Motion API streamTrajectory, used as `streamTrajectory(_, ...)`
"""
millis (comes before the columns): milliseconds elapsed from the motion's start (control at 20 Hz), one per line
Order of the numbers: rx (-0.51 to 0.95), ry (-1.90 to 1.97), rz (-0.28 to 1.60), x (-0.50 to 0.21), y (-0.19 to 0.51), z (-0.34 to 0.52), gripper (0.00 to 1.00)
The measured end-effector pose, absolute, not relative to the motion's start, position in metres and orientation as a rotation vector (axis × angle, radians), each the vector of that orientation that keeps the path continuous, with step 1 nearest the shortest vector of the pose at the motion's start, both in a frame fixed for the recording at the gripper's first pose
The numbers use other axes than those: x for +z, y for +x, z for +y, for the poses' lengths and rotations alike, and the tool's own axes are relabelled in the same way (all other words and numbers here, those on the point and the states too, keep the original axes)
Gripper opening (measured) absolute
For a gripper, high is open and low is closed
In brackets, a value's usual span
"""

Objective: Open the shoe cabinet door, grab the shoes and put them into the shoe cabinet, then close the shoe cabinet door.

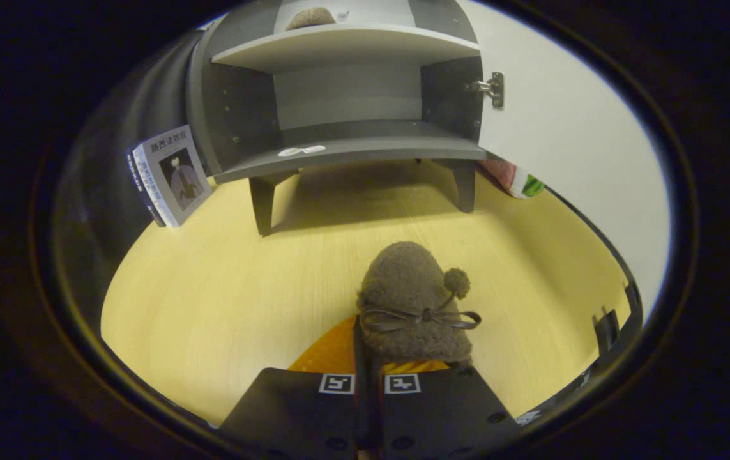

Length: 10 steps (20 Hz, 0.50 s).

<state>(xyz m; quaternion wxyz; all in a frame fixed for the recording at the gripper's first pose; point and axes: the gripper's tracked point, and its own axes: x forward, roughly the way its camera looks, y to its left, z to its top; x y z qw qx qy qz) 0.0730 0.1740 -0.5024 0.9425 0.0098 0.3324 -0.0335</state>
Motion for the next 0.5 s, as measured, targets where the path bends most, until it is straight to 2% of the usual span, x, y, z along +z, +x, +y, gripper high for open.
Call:
streamTrajectory(200,-0.081,0.021,0.625,-0.446,0.076,0.173,0.03)
streamTrajectory(500,-0.118,0.005,0.506,-0.314,0.087,0.177,0.03)
